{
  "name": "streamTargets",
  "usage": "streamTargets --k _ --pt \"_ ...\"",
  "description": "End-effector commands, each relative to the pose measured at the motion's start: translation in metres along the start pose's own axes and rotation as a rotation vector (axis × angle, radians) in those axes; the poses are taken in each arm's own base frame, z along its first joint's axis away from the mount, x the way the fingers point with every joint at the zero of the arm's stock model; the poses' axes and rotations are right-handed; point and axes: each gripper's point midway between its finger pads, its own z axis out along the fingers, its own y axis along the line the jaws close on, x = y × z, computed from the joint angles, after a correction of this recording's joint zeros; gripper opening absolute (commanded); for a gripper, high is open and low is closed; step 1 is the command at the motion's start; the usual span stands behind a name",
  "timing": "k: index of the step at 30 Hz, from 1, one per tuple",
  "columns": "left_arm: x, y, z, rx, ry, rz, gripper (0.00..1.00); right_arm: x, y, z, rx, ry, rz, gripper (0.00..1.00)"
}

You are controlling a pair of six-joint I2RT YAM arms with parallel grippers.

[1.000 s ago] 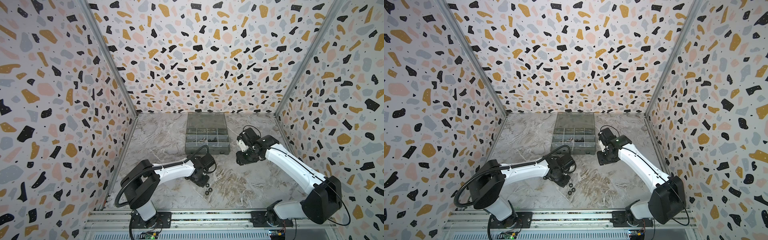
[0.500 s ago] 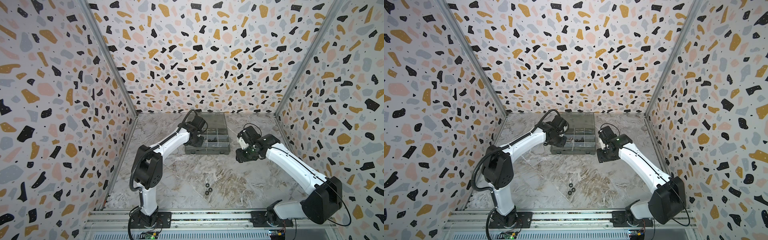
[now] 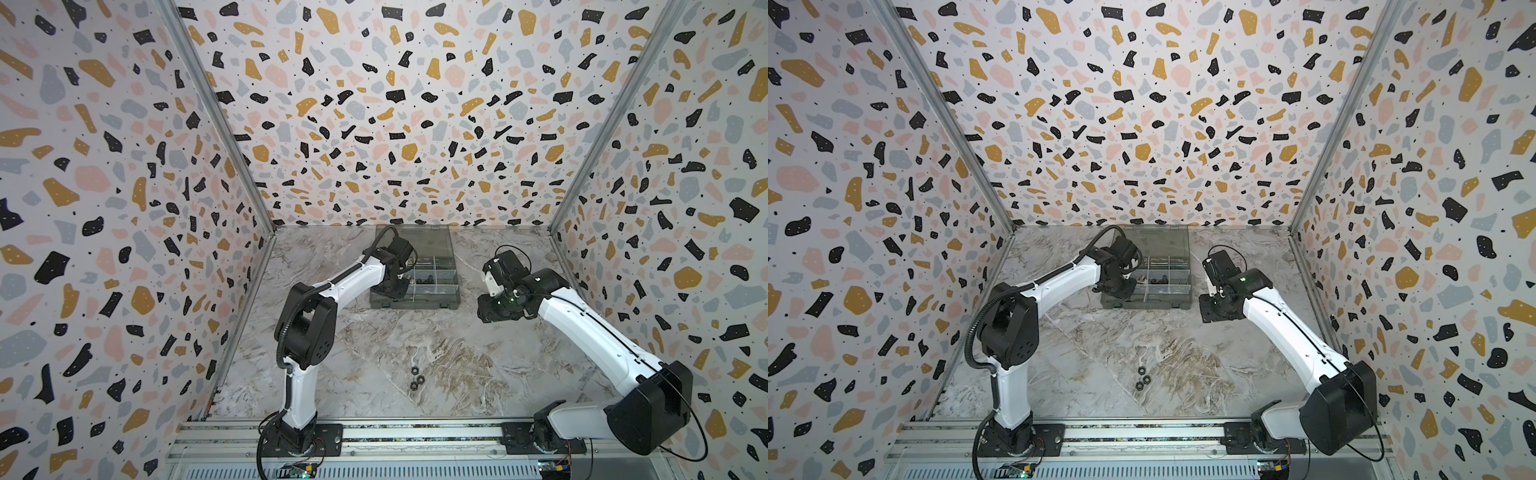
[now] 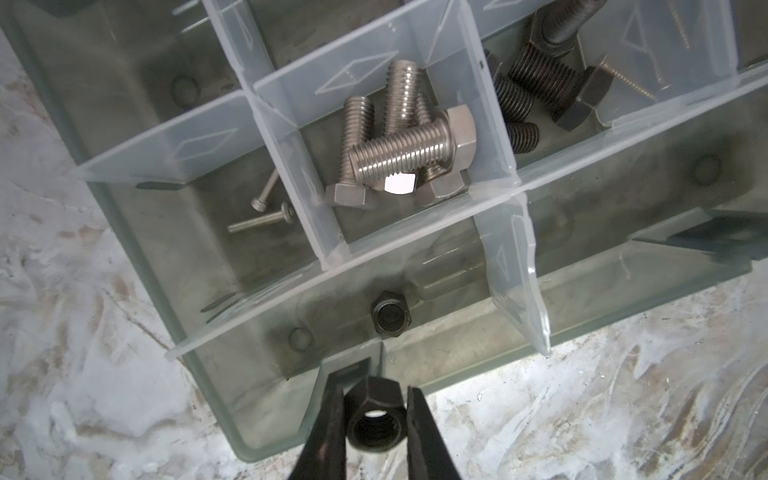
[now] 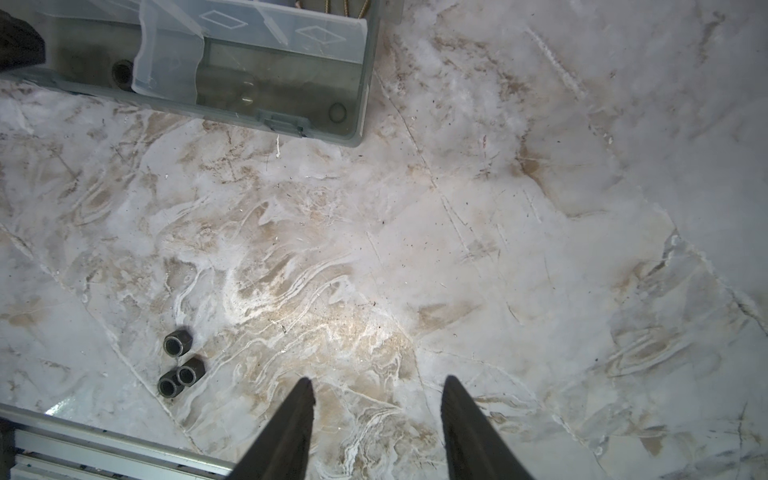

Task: Sort the screws and nuts into containers
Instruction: 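Release the nut into the nut compartment and move the left gripper back to the nuts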

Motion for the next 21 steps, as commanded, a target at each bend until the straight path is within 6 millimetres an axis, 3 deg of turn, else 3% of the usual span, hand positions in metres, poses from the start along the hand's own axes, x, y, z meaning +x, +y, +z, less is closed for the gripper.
streamTargets --k 1,3,6,8,11,14,17,21 --pt "0.001 0.001 0.007 0.004 -0.002 -0.008 0.19 0.002 -0.004 -0.008 0.015 -0.003 0.000 0.52" --pt "0.002 0.001 0.008 0.005 -0.003 -0.012 0.27 0.003 -0.004 -0.008 0.016 -0.002 0.000 0.52" --pt "0.002 0.002 0.008 0.002 -0.006 -0.014 0.52 0.002 -0.003 -0.007 0.013 0.000 -0.004 0.52" --pt "0.003 0.002 0.005 0.002 -0.009 -0.022 0.60 0.001 -0.003 -0.008 0.012 -0.003 -0.004 0.52" --pt "0.005 -0.001 -0.008 0.023 -0.023 -0.036 0.62 0.001 -0.002 -0.009 0.008 -0.005 -0.003 0.52" --pt "0.021 -0.014 -0.021 0.075 -0.014 -0.027 0.60 0.001 -0.001 -0.007 0.002 -0.002 -0.007 0.52" --pt "0.056 -0.041 -0.027 0.105 0.042 0.045 0.58 0.002 0.000 -0.005 -0.004 0.002 -0.015 0.52" --pt "0.113 -0.075 -0.020 0.117 0.134 0.139 0.55 0.005 0.001 -0.003 -0.011 0.010 -0.025 0.52"
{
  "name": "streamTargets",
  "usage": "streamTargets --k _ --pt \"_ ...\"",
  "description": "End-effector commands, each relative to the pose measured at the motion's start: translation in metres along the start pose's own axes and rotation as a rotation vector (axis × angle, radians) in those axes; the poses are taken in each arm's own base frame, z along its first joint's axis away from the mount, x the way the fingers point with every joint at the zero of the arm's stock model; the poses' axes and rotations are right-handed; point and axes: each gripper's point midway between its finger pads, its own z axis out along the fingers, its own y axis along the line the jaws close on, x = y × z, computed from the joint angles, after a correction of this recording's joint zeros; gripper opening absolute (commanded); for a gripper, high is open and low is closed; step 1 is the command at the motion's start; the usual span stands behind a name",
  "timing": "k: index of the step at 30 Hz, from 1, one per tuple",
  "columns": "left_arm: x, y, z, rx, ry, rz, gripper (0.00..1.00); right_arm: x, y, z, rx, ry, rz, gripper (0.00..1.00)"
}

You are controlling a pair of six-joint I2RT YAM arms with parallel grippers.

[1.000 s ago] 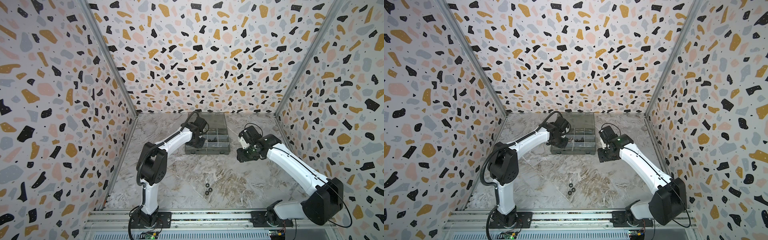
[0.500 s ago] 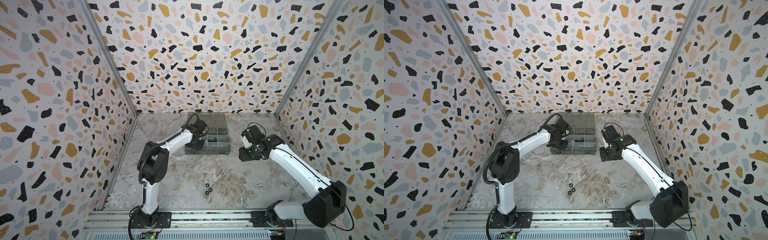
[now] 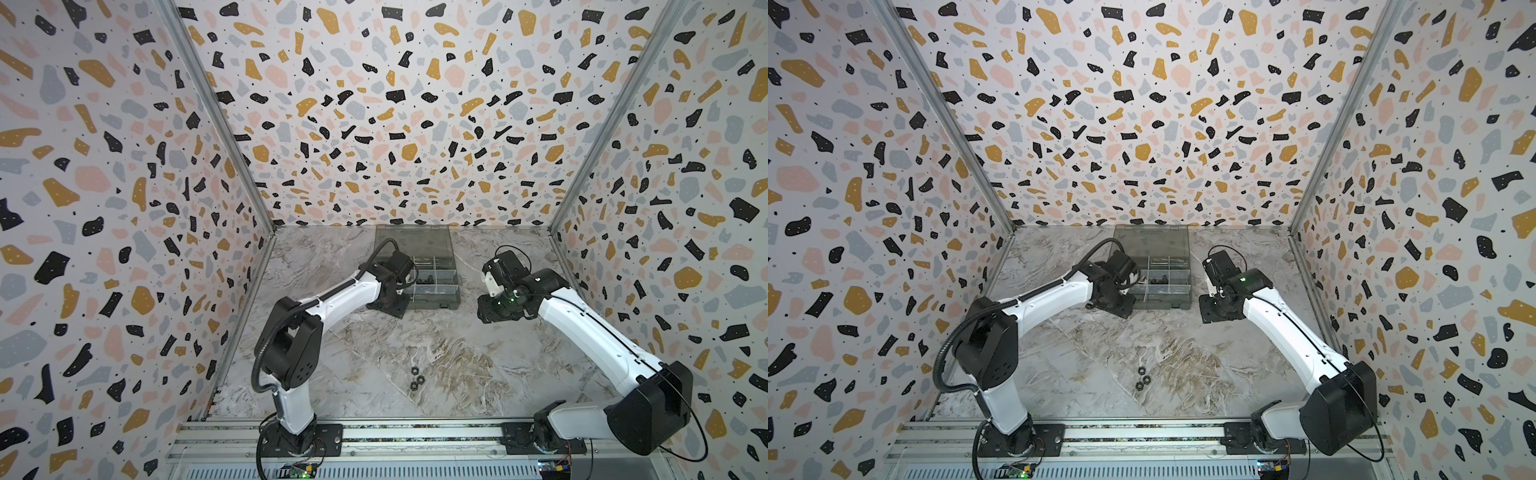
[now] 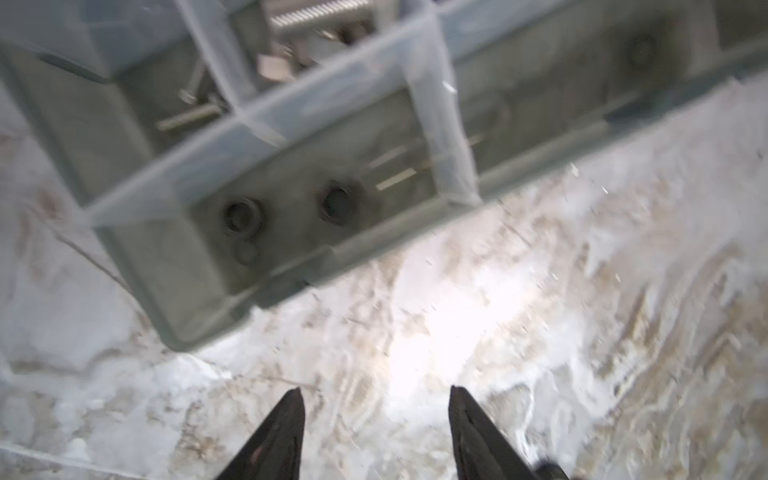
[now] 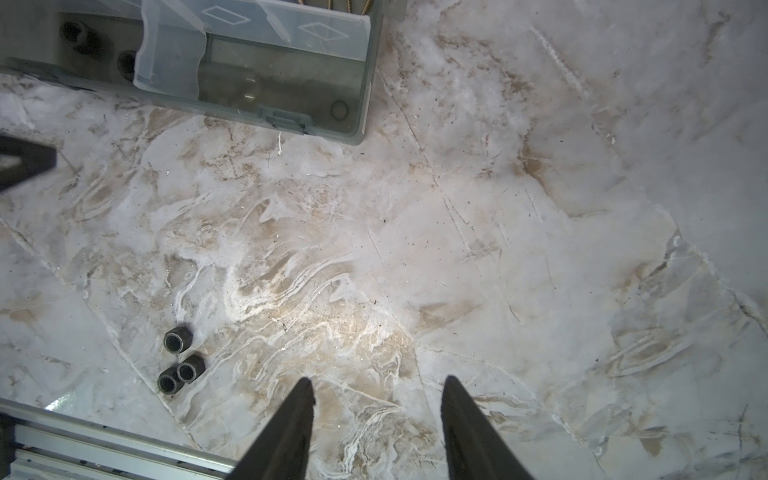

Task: Sort the screws and nuts into containers
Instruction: 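Release the nut into the nut compartment and move the left gripper back to the nuts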

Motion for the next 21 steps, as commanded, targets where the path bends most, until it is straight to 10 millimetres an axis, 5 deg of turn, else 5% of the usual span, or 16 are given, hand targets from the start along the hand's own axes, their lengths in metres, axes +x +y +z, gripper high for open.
streamTargets --k 1,12,21 --pt "0.048 -0.033 0.012 0.043 0.105 0.054 0.53 0.005 -0.001 -0.002 -0.005 0.009 -0.013 0.52" --pt "0.091 -0.089 0.031 0.131 0.159 0.099 0.46 0.030 -0.002 0.002 -0.028 0.050 -0.008 0.52" --pt "0.102 -0.108 0.038 0.159 0.164 0.115 0.44 0.048 -0.008 -0.005 -0.012 0.069 0.002 0.52"
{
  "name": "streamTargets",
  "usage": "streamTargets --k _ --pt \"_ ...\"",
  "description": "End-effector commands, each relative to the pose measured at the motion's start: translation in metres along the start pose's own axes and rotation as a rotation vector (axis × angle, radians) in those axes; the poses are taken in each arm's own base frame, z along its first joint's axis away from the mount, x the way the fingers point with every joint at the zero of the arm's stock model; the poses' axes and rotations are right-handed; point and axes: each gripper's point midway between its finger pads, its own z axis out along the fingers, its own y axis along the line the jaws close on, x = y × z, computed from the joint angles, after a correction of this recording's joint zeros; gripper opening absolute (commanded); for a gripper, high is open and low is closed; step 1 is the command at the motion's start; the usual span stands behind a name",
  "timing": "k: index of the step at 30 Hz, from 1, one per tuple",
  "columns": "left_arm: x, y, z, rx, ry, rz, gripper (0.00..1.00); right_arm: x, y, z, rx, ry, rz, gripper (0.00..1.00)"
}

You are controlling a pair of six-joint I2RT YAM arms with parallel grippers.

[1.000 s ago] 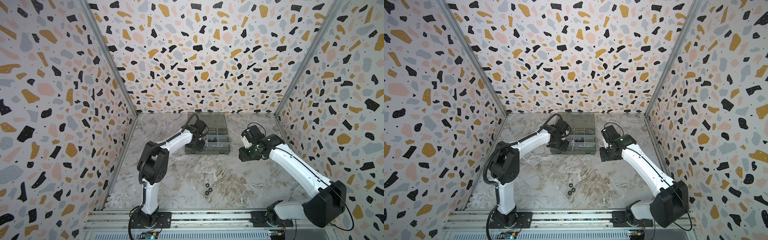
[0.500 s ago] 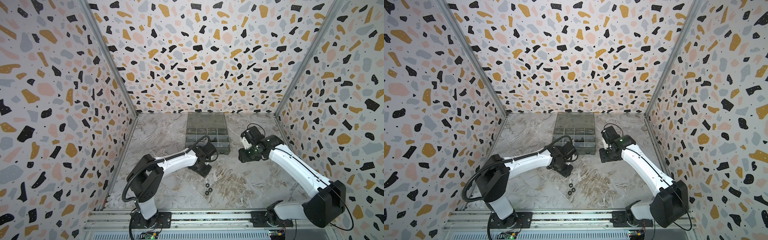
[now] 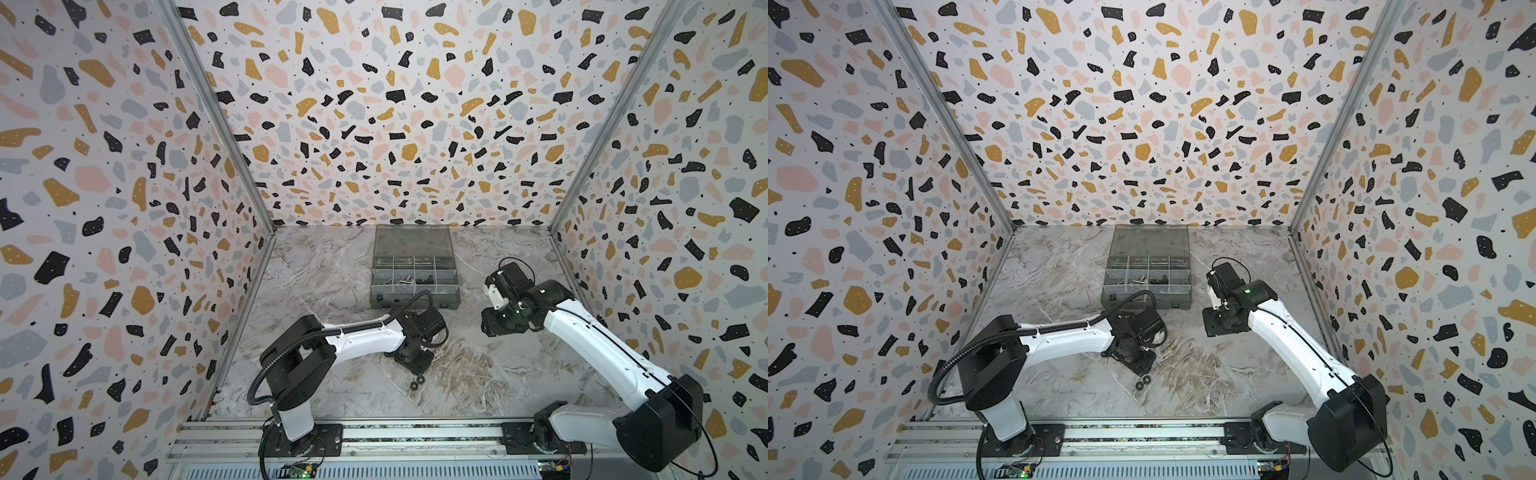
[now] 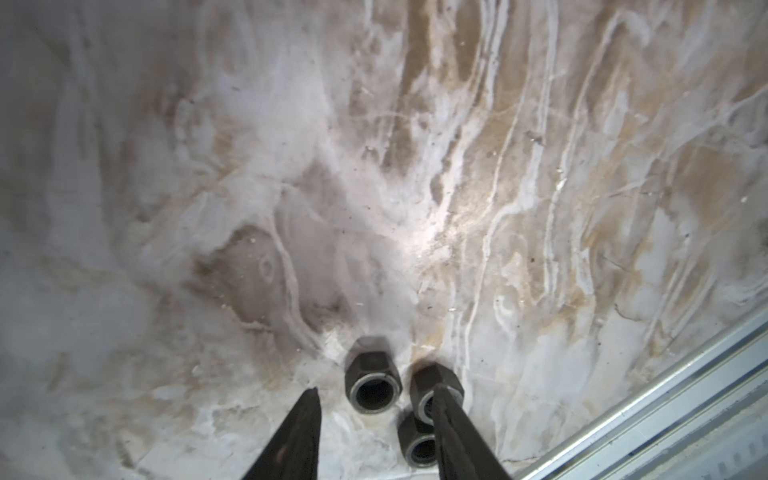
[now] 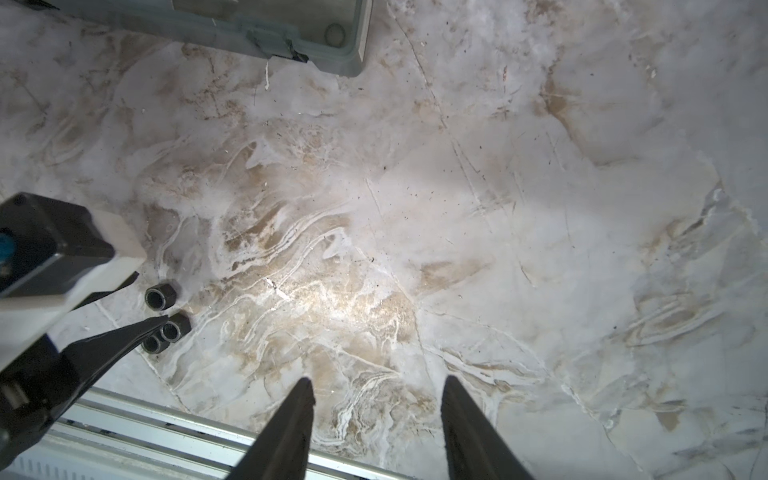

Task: Sort the screws and nuts into containers
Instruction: 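Release the nut into the nut compartment and move the left gripper back to the nuts, then grasp a black hex nut on the table with the left gripper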

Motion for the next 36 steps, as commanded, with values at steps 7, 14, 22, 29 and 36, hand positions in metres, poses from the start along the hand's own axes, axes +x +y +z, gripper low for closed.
streamTargets --k 7,14,22,29,36 --pt "0.013 0.004 0.017 -0.017 0.022 -0.023 0.40 0.013 -0.005 -0.011 0.008 0.008 0.022 0.52" --pt "0.013 0.007 0.026 -0.032 0.030 -0.025 0.37 0.013 -0.006 -0.016 0.018 0.002 0.027 0.52" --pt "0.021 0.010 0.029 -0.037 0.055 -0.007 0.32 0.011 -0.008 -0.020 0.032 -0.004 0.035 0.52" --pt "0.017 0.011 0.021 -0.061 0.057 0.019 0.12 0.007 -0.007 -0.021 0.029 -0.017 0.038 0.52" --pt "-0.016 0.031 -0.012 -0.146 0.010 0.032 0.09 -0.006 -0.005 -0.027 0.029 -0.048 0.037 0.52"
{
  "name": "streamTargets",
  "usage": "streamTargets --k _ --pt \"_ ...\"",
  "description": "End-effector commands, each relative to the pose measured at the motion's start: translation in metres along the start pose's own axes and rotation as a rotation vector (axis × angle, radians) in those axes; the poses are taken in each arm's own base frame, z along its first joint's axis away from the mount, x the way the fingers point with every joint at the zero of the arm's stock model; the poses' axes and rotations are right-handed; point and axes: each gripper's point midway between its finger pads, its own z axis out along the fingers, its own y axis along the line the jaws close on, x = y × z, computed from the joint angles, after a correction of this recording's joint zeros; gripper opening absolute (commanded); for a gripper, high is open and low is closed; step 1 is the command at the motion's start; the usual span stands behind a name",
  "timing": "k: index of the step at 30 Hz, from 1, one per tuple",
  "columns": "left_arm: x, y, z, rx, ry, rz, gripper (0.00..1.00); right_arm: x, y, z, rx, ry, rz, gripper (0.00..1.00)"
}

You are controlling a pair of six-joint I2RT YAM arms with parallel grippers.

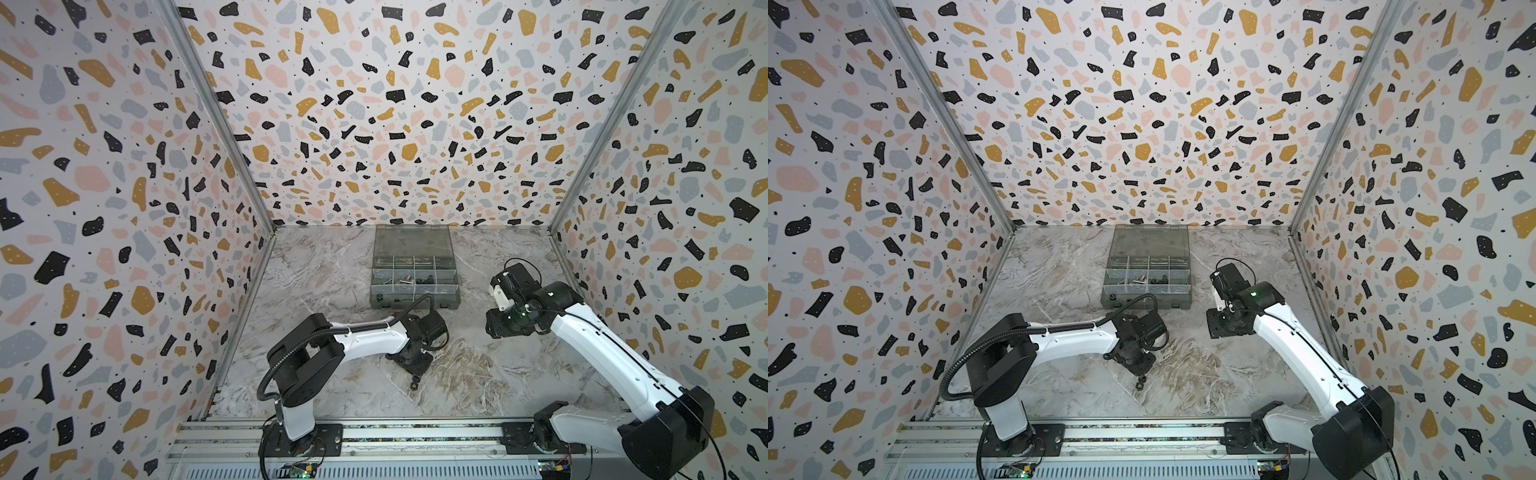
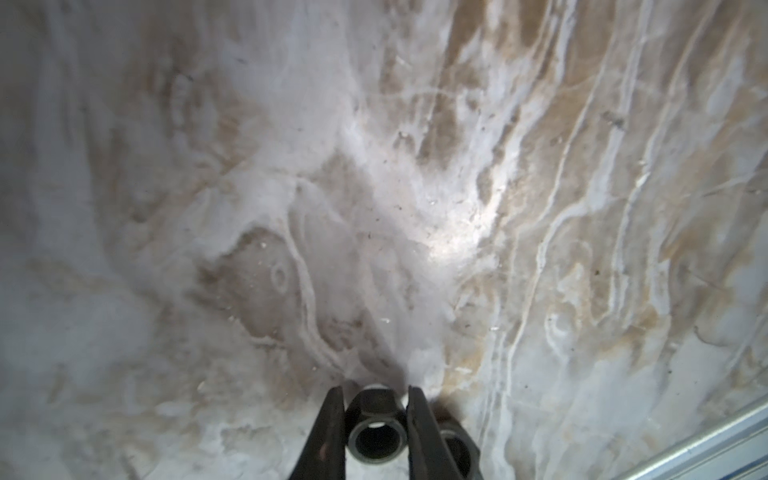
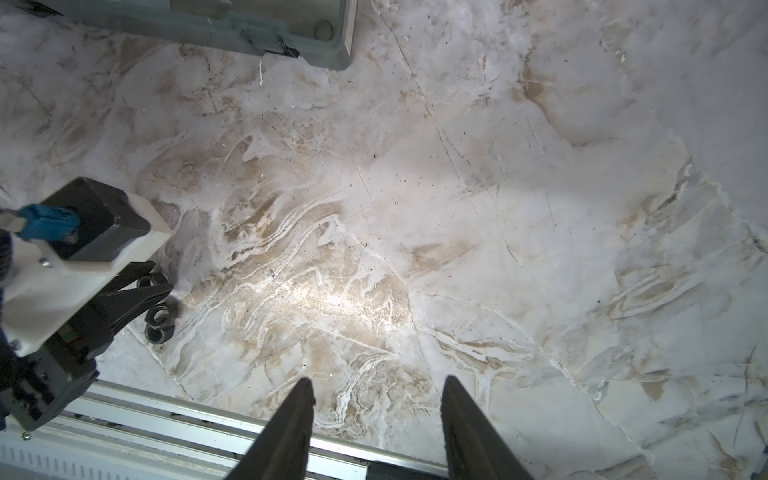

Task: Sort the screws and nuts into containers
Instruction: 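Grasp a black hex nut on the table with the left gripper, then carry the black hex nut to the organizer and open the left gripper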

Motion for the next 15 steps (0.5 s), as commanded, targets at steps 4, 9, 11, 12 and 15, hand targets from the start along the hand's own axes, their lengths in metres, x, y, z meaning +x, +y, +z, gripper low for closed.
streamTargets --k 4,9,11,12,15 --pt "-0.049 0.057 -0.047 -0.111 -0.078 -0.043 0.10 -0.017 0.001 -0.014 0.007 -0.051 0.010 0.52" --pt "-0.103 0.119 -0.083 -0.166 -0.176 -0.152 0.12 -0.023 0.003 -0.014 -0.001 -0.074 0.018 0.52" --pt "-0.123 0.135 -0.090 -0.159 -0.207 -0.188 0.13 -0.025 0.003 -0.013 -0.003 -0.075 0.021 0.52" --pt "-0.132 0.142 -0.092 -0.161 -0.215 -0.194 0.13 -0.026 0.004 -0.013 -0.004 -0.078 0.020 0.52" --pt "-0.146 0.159 -0.089 -0.187 -0.207 -0.201 0.13 -0.029 0.002 -0.013 0.007 -0.086 0.023 0.52"
